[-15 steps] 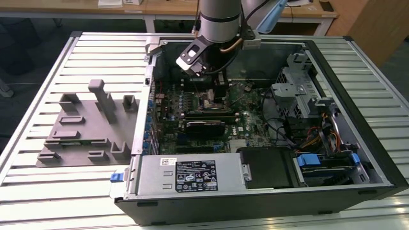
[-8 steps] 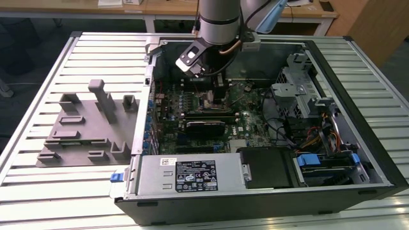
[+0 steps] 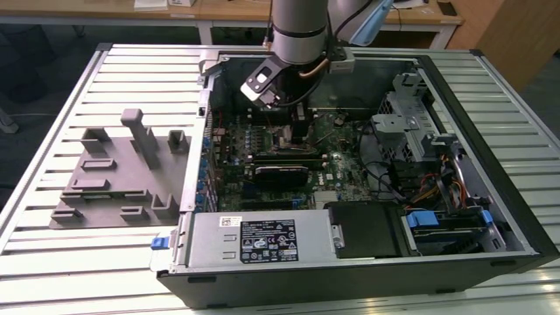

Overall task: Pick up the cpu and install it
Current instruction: 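Place the cpu into insertion slot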

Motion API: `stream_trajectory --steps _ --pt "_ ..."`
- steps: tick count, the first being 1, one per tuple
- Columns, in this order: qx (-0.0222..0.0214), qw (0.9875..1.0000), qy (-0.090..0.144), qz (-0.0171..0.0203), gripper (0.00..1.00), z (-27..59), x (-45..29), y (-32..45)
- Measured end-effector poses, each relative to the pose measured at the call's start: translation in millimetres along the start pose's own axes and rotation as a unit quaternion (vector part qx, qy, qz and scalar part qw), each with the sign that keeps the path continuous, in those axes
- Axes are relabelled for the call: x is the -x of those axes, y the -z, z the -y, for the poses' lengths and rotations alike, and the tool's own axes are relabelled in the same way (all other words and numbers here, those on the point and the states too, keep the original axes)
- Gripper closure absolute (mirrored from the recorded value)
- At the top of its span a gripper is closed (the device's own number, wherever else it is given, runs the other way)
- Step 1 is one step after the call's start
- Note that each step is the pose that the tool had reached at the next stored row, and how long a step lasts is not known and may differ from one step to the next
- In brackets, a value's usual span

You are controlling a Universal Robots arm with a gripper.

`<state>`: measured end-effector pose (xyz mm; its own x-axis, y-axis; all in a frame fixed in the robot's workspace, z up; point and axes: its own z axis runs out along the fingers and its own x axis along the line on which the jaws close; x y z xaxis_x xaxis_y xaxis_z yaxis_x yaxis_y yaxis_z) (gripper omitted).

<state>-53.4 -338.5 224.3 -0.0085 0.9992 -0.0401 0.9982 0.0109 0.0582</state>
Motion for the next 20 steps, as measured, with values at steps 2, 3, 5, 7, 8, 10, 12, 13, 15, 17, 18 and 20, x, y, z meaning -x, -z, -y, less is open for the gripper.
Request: stream_trajectory --steps 2,3,5,7,8,10,12,13,15,17,18,20 --pt "0.0000 1.0000 0.000 0.0000 0.46 0.7 -0.6 -2.0" --pt "0.0000 1.0000 0.000 0.0000 0.46 1.1 -0.9 -3.0" --pt "0.0000 1.0000 0.000 0.0000 0.46 1.3 -1.2 -4.8" --pt "0.0000 1.0000 0.000 0.0000 0.46 1.5 -1.3 -6.9" --pt "0.0000 1.0000 0.000 0.0000 0.46 1.6 -1.5 -7.9" --pt "0.0000 1.0000 0.000 0.0000 0.46 1.9 -1.9 -10.0" --pt "0.0000 1.0000 0.000 0.0000 0.46 2.1 -2.6 -11.8" --pt "0.0000 1.0000 0.000 0.0000 0.46 2.2 -3.0 -12.6" --pt "0.0000 1.0000 0.000 0.0000 0.46 2.4 -4.1 -13.9" --pt "0.0000 1.0000 0.000 0.0000 0.46 2.8 -4.8 -15.4" --pt "0.0000 1.0000 0.000 0.0000 0.46 3.0 -5.1 -16.1" --pt "0.0000 1.0000 0.000 0.0000 0.46 3.4 -5.9 -17.1"
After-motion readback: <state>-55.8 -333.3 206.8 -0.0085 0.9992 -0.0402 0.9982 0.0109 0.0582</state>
